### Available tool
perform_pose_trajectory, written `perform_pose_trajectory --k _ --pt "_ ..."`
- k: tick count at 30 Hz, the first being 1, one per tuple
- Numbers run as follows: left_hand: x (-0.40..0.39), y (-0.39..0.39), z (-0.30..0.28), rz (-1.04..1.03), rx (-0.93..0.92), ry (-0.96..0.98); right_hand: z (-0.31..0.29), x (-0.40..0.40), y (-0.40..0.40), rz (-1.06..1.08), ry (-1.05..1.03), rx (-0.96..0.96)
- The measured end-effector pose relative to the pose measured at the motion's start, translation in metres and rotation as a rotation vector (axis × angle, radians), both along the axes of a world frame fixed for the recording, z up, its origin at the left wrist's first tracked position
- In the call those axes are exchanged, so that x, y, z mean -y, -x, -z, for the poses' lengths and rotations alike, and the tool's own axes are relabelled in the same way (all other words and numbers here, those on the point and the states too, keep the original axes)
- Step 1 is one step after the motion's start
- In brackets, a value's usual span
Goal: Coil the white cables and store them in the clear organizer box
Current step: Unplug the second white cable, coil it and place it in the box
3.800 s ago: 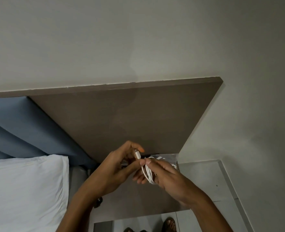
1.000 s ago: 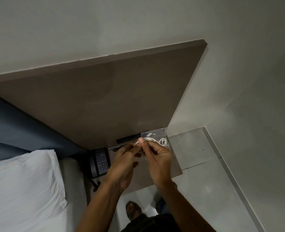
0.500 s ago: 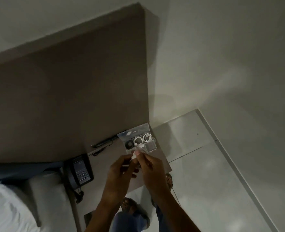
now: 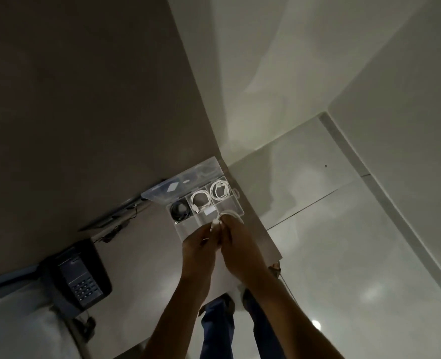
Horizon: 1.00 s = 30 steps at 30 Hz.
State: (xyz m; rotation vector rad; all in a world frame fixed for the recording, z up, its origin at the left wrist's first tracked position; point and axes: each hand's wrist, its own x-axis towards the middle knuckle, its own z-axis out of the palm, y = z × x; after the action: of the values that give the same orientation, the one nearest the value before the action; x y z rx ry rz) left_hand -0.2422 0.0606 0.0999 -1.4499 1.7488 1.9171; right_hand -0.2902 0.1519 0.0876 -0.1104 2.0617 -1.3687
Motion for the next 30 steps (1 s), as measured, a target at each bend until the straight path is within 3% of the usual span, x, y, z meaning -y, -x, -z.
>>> perform_pose_trajectory --k 5,11,18,23,30 --pt "0.008 0.011 0.083 -0.167 -0.045 -0.184 0.076 -0.006 0.017 -0.011 -0.060 -0.267" --pt "0.022 0.026 0.134 -0.185 -0.058 -0.303 0.131 -0.001 0.024 0.084 -0.104 -0.264" --pt "0.031 0.037 0.153 -0.069 0.014 -0.095 0.152 -0.005 0.034 0.184 -0.246 -0.418" --pt "0.033 0.039 0.157 0.063 0.061 0.109 0.154 -0.014 0.040 0.180 -0.173 -0.268" --pt "0.025 0.037 0.158 0.151 0.100 0.346 0.156 -0.017 0.037 0.189 -0.208 -0.290"
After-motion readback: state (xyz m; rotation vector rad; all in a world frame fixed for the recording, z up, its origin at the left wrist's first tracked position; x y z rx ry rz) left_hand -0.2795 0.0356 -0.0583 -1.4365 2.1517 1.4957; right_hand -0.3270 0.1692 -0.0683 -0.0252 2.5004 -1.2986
